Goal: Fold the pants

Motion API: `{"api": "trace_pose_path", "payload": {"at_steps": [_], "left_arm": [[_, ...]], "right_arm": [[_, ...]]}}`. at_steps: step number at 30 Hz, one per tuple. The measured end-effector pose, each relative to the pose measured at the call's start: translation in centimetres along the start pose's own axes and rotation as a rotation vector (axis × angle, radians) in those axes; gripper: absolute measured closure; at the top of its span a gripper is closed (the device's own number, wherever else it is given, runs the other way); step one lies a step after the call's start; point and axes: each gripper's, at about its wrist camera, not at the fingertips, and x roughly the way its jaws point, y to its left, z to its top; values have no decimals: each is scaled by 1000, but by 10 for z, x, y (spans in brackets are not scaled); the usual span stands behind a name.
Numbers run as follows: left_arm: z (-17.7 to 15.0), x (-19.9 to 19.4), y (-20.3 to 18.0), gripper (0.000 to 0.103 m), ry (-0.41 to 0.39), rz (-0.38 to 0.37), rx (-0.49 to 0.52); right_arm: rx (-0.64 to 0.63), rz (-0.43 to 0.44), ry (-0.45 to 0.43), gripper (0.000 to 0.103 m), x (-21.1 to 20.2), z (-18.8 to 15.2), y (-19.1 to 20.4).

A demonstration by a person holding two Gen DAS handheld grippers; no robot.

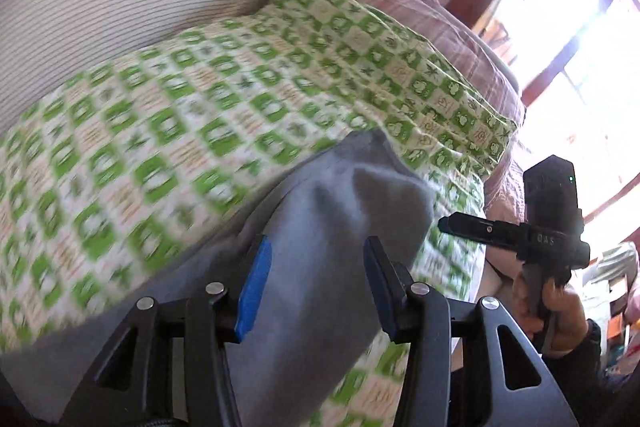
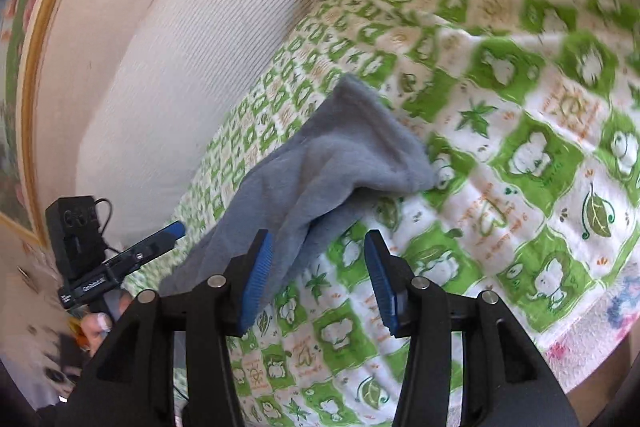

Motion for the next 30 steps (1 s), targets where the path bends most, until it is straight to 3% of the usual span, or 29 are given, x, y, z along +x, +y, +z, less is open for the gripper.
{"api": "trace_pose_path", "payload": {"at_steps": [4,9,13,18,21,30], "left_arm": [[27,35,-4,53,65,-22,16],[51,80,-8,53,137,13,40],[59,108,-13,52,187,15,82],[63,140,-31,43,242,61,175],[66,152,-37,42,237,105,212],[67,158,-34,43,241,116,209]], "right_arm": [[81,71,-50,54,0,12,-22],[197,129,-41,54,17,19,-49],[241,182,-61,54,23,20,-58],[290,208,-95,54,20,17,-66],[306,206,-102,54,16,13,-69],[331,131,-82,52,7,3,-63]]}}
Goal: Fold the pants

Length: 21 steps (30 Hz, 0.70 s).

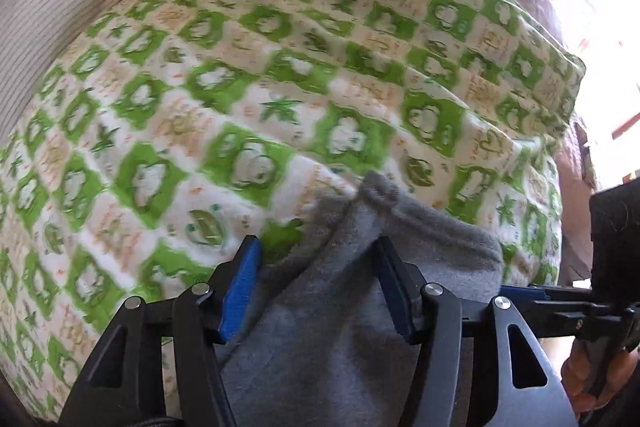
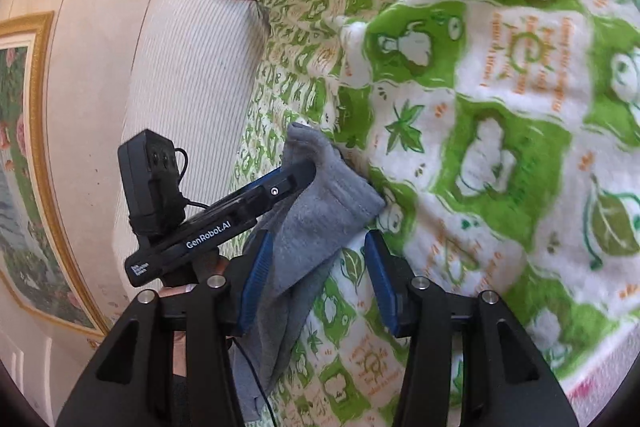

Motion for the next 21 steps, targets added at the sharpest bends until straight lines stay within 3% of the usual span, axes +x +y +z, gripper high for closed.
{"api": "trace_pose_path", "payload": {"at_steps": [2,7,8,9,10,12,14,17,21], "left_arm": [[1,-2,6,42,-4,-12,-18],[6,8,8,43,6,-2,13],[8,9,8,52,3,-4,15],[9,8,8,68,-7,-24,12],[11,7,6,77,-12,-45,8],[16,7,4,89,-10,-82,-5],[23,4,-1,90,-25,-93,-2],[32,-18,-3,91,-108,-136,-30],[30,-34,3,91,-124,-164,-43]], "right_arm": [[-4,3,0,47,3,1,1],[-32,21,-9,47,19,10,5],[-40,36,-11,55,21,12,6],[-40,44,-12,65,21,13,5],[-25,57,-13,95,21,14,0],[12,86,-13,96,21,14,-11],[7,125,-27,97,14,15,-11],[-70,140,-90,97,-6,17,5],[-99,108,-96,97,-7,13,12]]}}
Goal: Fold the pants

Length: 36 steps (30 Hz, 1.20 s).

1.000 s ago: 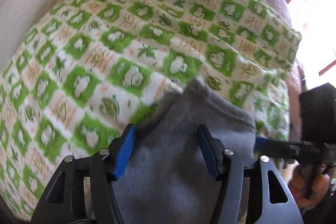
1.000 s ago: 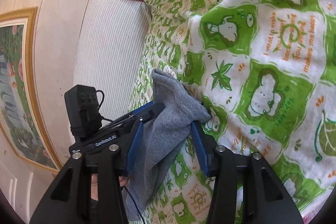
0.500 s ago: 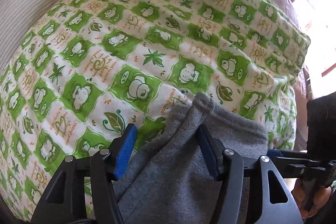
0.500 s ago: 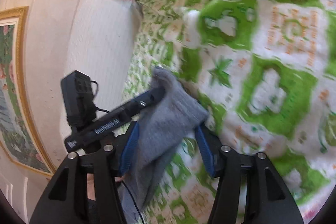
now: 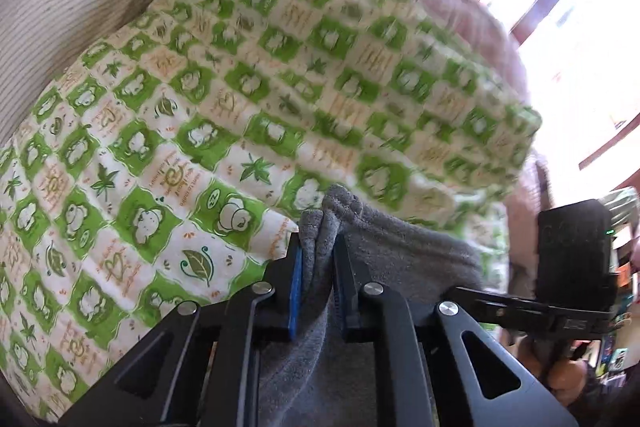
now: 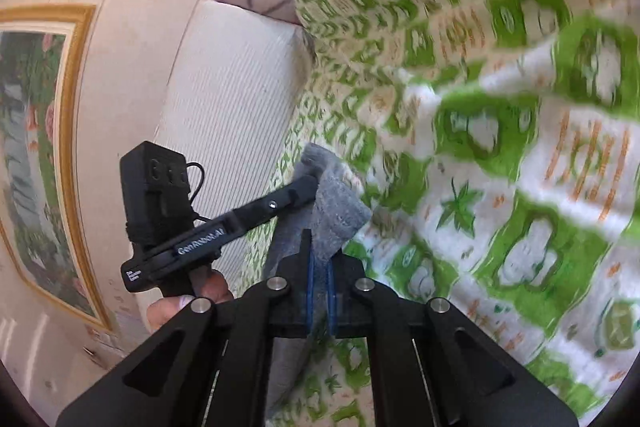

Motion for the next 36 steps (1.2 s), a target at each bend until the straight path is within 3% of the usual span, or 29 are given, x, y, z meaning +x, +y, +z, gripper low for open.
{"api": "trace_pose_path", "payload": {"at_steps": [7,12,23,36], "left_arm": [[-19,-70,-9,91,-65,-31,31],[-53,-113,-4,91,-129,-52,20],[-120,-183,31,91,-245,-58,-98],[-217,-252,84,91,-379,-38,-276]], "right_arm": [[-105,60,17,97,-16,-19,52],[-167,118,62,97,-17,-44,92],[-233,188,203,97,13,-105,158],[-348,207,369,97,59,-176,219]]}}
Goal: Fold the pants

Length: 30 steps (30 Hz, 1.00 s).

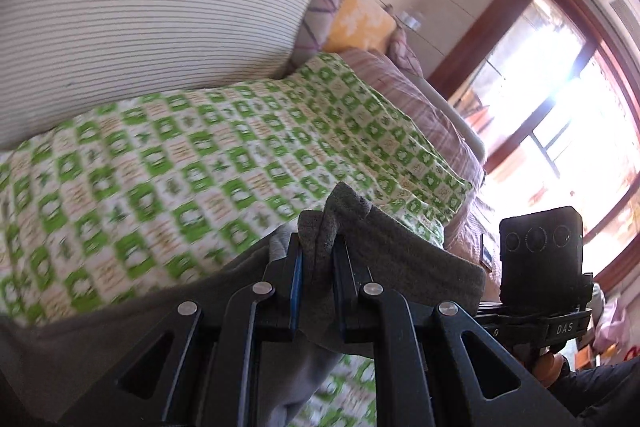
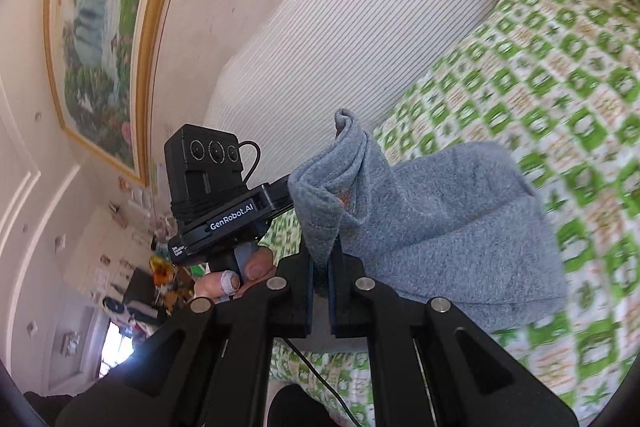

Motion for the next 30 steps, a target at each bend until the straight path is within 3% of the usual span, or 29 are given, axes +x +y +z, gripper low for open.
{"api": "trace_pose_path", "payload": {"at_steps": [12,21,30], "left_arm": [[-46,-37,70,91,-32,39,-133],[-82,-25,114,91,-2,46,-223],[-98,-26,138,87,19,73,-276]], "right_arm": [[-19,-6,151,97,78,-22,12],[-20,-64,241,97,119,-41,-7],[-12,-100,302,93,151,-55,-19]]}}
